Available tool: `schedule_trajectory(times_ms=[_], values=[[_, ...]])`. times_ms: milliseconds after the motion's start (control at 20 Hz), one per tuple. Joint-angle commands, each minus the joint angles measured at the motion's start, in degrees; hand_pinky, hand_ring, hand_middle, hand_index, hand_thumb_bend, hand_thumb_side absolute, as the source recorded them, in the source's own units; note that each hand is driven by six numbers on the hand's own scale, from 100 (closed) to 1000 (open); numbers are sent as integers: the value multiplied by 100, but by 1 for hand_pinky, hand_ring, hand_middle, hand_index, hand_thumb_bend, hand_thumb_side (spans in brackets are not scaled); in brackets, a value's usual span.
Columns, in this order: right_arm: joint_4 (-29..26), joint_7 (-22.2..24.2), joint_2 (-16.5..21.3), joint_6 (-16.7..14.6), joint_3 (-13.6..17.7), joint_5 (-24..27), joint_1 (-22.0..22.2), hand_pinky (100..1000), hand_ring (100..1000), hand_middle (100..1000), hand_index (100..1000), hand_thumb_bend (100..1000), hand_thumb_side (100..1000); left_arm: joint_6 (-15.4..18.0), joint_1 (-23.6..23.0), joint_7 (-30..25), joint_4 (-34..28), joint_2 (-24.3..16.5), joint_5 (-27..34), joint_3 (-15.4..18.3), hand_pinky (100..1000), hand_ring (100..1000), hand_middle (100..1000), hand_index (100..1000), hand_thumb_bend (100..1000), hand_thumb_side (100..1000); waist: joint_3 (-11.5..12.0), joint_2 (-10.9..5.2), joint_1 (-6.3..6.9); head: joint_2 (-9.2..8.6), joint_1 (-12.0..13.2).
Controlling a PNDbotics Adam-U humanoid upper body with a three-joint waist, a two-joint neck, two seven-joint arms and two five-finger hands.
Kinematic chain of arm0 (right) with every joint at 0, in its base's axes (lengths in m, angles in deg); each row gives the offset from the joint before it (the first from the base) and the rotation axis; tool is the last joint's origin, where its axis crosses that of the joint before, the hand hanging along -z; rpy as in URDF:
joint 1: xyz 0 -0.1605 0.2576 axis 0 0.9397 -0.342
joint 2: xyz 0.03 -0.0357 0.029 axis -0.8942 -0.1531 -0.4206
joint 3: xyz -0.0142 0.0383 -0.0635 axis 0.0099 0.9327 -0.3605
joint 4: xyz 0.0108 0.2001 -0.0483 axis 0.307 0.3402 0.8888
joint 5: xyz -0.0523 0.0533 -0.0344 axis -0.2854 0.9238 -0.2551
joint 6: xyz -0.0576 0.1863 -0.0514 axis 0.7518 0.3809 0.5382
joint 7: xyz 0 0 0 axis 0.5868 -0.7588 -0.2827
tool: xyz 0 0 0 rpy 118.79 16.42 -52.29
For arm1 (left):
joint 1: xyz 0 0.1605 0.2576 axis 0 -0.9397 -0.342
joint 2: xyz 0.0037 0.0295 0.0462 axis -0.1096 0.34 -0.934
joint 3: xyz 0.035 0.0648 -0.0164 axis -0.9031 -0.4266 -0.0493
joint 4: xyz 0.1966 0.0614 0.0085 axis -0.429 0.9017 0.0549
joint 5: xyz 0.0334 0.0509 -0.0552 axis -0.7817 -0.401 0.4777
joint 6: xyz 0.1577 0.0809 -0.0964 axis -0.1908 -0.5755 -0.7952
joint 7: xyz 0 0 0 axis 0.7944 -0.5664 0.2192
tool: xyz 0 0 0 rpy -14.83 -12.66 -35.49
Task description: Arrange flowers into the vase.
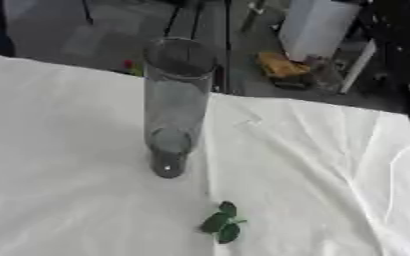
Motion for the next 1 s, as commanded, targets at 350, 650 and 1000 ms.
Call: schedule_trajectory(times_ms=[350, 650, 1000], values=[[111, 39, -72, -178, -75, 66, -298, 100, 100, 100, 100, 100, 1000, 20, 162, -36, -73, -129, 18, -15, 792, 873, 865, 934, 100, 1000, 88, -97, 39, -226, -95], [187, 42, -142, -279, -117, 39, -326, 100, 100, 100, 100, 100, 1000, 28, 183, -33, -73, -115, 27, -10, 792, 873, 865, 934, 100, 1000, 153, -71, 30, -303, -173], [208, 51, -232, -250, -199, 93, -355, 100, 100, 100, 100, 100, 1000, 31, 213, -38, -73, -97, 34, -13, 792, 873, 865, 934, 100, 1000, 211, -35, 17, -301, -203]])
